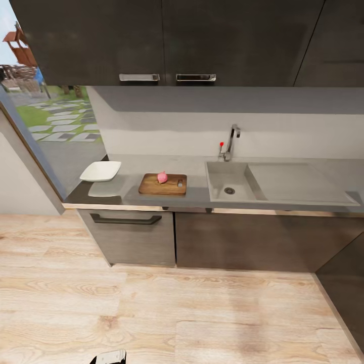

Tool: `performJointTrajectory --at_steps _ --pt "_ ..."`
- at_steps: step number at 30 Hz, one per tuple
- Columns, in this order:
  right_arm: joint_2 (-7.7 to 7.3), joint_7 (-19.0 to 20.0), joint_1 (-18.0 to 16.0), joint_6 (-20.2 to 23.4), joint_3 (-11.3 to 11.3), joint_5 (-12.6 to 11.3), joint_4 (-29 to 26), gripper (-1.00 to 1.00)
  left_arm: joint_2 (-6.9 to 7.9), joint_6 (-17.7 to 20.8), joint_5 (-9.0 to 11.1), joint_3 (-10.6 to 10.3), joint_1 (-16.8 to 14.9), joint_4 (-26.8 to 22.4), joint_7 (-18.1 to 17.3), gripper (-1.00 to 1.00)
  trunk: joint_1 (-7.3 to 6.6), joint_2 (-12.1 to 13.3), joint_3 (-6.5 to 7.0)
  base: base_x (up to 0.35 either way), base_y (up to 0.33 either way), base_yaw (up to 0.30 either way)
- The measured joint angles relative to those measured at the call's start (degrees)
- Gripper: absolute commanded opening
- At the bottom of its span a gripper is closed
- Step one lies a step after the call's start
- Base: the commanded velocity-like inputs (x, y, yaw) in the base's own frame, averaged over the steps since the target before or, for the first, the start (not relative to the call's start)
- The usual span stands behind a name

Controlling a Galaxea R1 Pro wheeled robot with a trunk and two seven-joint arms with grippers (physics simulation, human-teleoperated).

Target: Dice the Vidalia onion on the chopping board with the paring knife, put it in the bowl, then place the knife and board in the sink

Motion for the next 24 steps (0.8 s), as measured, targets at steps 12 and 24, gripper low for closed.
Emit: performJointTrajectory --at_steps 12,24 --pt "0.00 0.00 0.00 0.00 0.00 -0.01 -0.02 1.00 0.29 -0.21 -0.06 0.00 -0.01 -0.06 -0.96 1.00 0.00 0.00 0.00 0.000 0.000 0.000" --pt "0.00 0.00 0.01 0.00 0.00 -0.05 -0.03 1.00 0.98 -0.59 -0.35 0.05 0.01 -0.19 -3.32 1.00 0.00 0.00 0.00 0.000 0.000 0.000"
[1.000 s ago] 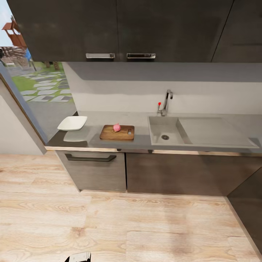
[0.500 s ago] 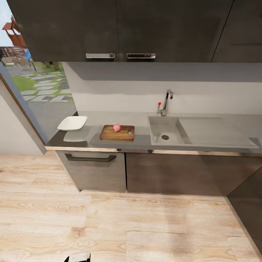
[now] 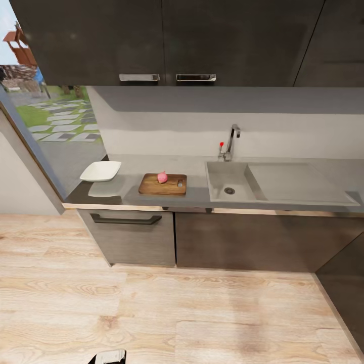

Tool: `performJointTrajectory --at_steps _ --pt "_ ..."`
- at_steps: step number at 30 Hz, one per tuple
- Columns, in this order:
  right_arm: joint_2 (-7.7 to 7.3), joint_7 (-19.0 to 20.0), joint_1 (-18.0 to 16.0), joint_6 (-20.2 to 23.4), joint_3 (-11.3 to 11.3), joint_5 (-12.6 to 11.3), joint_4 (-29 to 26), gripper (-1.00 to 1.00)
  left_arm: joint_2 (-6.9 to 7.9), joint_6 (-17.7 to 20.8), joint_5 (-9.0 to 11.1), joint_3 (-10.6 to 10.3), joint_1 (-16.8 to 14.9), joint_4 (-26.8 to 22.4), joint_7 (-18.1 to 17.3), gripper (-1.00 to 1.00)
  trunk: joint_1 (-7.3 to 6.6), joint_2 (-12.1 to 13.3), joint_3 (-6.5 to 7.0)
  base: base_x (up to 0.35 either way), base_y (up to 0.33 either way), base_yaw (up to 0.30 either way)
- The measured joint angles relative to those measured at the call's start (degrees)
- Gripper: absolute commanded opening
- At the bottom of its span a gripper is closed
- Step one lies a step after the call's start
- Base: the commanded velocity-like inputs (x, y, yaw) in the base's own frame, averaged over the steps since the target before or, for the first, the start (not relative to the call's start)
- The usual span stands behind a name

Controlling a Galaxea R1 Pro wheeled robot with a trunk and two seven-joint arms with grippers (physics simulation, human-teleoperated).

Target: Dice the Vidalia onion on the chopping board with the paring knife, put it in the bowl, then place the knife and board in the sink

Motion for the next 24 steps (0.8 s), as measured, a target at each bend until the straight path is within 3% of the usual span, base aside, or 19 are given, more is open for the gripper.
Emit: performJointTrajectory --at_steps 4,7,10,13,14,19,22,24 --pt "0.00 0.00 0.00 0.00 0.00 0.04 0.00 1.00 0.15 -0.05 -0.26 0.03 0.54 -1.14 -1.85 1.00 0.00 0.00 0.00 0.000 0.000 0.000" --pt "0.00 -0.01 0.01 0.00 0.00 0.05 0.00 1.00 0.50 0.17 -0.37 0.08 2.52 -5.67 -2.89 1.00 0.00 -0.01 0.00 0.000 0.000 0.000" --pt "0.00 -0.01 0.00 0.00 0.00 0.03 0.02 1.00 1.24 3.25 -0.43 1.01 6.84 -15.48 -3.42 1.00 0.00 -0.01 0.00 0.000 0.000 0.000" --pt "0.00 0.00 0.00 0.00 0.00 0.02 0.02 1.00 1.48 11.40 -0.62 4.01 12.18 -27.36 -3.91 1.00 0.00 -0.01 -0.01 0.000 0.000 0.000" --pt "0.00 0.00 0.00 0.00 0.00 0.01 0.00 1.00 0.97 18.28 -0.94 6.62 17.59 -38.69 -4.16 1.00 -0.01 -0.02 -0.01 0.000 0.000 0.000" --pt "0.00 -0.02 0.00 0.00 0.00 0.05 -0.02 1.00 -0.08 21.79 -1.12 7.82 25.17 -52.92 -4.06 1.00 0.00 -0.01 -0.02 0.000 0.000 0.000" --pt "0.00 -0.03 0.00 0.00 0.00 0.05 -0.03 1.00 -0.54 24.04 -1.20 9.95 29.99 -62.31 -4.08 1.00 0.00 -0.01 -0.02 0.000 0.000 0.000" --pt "0.00 -0.03 0.00 0.00 0.00 0.05 0.01 1.00 -1.25 29.15 -1.74 13.07 36.88 -75.20 -4.60 1.00 -0.01 -0.02 -0.02 0.000 0.000 0.000"
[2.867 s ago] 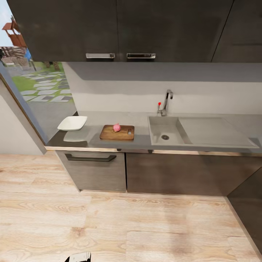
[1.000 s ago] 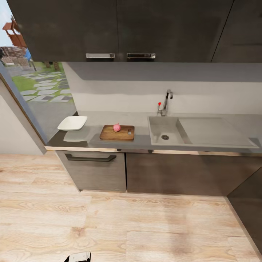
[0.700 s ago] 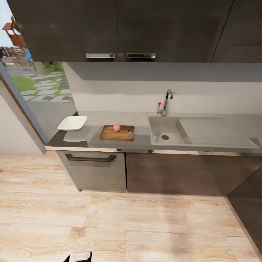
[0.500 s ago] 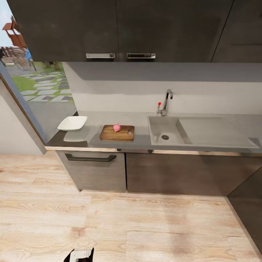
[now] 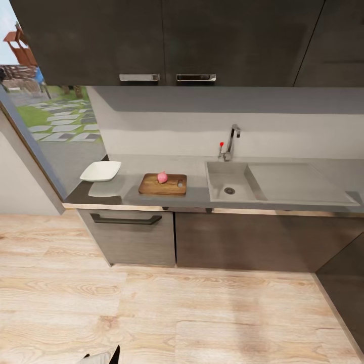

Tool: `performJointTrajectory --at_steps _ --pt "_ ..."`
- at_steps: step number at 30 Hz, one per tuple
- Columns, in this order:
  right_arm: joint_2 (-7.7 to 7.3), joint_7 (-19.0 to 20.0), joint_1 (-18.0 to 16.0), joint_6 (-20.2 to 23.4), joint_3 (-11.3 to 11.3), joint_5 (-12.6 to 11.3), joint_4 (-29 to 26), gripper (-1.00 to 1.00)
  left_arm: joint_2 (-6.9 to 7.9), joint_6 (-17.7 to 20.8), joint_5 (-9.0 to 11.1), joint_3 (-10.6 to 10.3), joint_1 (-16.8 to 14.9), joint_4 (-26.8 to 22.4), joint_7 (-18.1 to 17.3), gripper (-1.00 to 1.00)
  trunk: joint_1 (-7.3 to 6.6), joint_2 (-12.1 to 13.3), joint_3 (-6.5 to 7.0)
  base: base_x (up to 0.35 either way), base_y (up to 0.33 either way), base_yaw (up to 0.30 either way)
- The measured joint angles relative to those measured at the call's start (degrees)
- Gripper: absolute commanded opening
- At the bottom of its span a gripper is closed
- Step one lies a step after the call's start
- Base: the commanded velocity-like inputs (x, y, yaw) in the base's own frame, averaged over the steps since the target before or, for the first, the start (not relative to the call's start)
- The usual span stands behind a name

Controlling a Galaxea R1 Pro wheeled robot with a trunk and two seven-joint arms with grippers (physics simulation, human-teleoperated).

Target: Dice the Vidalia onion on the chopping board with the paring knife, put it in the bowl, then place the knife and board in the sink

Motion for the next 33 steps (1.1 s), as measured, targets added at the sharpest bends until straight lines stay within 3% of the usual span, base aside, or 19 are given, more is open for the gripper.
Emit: performJointTrajectory --at_steps 6,10,12,18,25,33 --pt "0.00 0.00 0.00 0.00 0.00 0.02 -0.01 1.00 -0.96 1.70 -0.43 0.92 8.21 -13.13 -0.87 1.00 0.01 0.01 0.00 0.000 0.000 0.000" --pt "0.00 0.00 0.00 0.00 0.00 0.00 0.00 1.00 -1.58 1.18 -1.68 1.04 10.11 -16.19 -1.11 1.00 0.01 0.01 0.00 0.000 0.000 0.000" --pt "0.00 -0.01 0.00 0.00 0.00 -0.01 0.02 1.00 -1.95 0.45 -3.68 1.08 10.65 -16.84 -1.23 1.00 0.01 0.01 0.00 0.000 0.000 0.000" --pt "0.00 -0.02 0.00 0.00 0.00 -0.01 0.02 1.00 -1.86 -2.70 -7.35 1.17 10.99 -12.44 -1.17 1.00 0.01 0.01 0.00 0.000 0.000 0.000" --pt "0.00 -0.03 0.00 0.00 0.00 -0.04 0.01 1.00 -1.37 -9.50 -7.80 1.21 11.01 -6.16 -0.90 1.00 0.01 0.01 0.01 0.000 0.000 0.000" --pt "0.00 -0.01 0.00 0.00 0.00 -0.03 -0.01 1.00 -0.83 -10.83 -7.71 1.21 10.96 -2.77 -0.84 1.00 0.01 0.01 0.01 0.000 0.000 0.000"
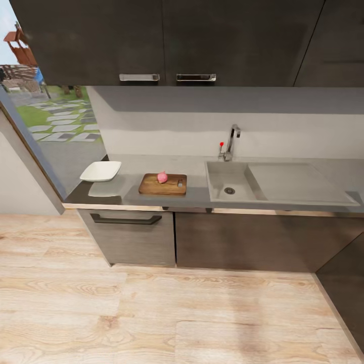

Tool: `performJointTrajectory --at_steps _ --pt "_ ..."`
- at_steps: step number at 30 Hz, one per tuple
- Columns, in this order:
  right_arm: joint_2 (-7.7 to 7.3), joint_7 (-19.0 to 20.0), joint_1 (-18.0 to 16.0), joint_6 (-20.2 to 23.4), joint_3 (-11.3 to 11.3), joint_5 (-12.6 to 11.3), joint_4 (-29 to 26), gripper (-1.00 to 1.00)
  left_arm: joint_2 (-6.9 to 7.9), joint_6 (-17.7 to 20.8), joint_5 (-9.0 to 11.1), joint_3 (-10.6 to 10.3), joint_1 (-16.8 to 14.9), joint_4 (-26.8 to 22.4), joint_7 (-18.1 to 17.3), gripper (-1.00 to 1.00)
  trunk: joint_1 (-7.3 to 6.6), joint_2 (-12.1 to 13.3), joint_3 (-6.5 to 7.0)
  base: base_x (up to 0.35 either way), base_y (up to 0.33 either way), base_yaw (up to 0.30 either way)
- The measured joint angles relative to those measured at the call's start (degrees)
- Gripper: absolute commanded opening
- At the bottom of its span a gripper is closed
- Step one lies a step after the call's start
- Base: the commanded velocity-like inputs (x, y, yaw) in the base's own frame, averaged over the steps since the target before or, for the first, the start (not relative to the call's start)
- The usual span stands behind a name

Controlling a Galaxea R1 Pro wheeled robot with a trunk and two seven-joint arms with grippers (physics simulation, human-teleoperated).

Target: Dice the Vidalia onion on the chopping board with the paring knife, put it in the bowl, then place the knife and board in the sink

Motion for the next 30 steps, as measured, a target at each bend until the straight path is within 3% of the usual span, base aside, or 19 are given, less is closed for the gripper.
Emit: performJointTrajectory --at_steps 23,30 --pt "0.00 0.09 0.00 -0.04 -0.01 -0.13 -0.06 1.00 0.08 -0.03 -0.01 -0.01 -0.01 3.43 0.01 1.00 0.00 0.00 0.00 0.000 0.000 0.000" --pt "2.18 0.02 0.00 -0.10 -0.04 -0.08 -0.42 1.00 0.08 0.00 -0.09 -0.08 -0.01 4.41 0.01 1.00 0.00 0.00 0.00 0.000 0.000 0.000"
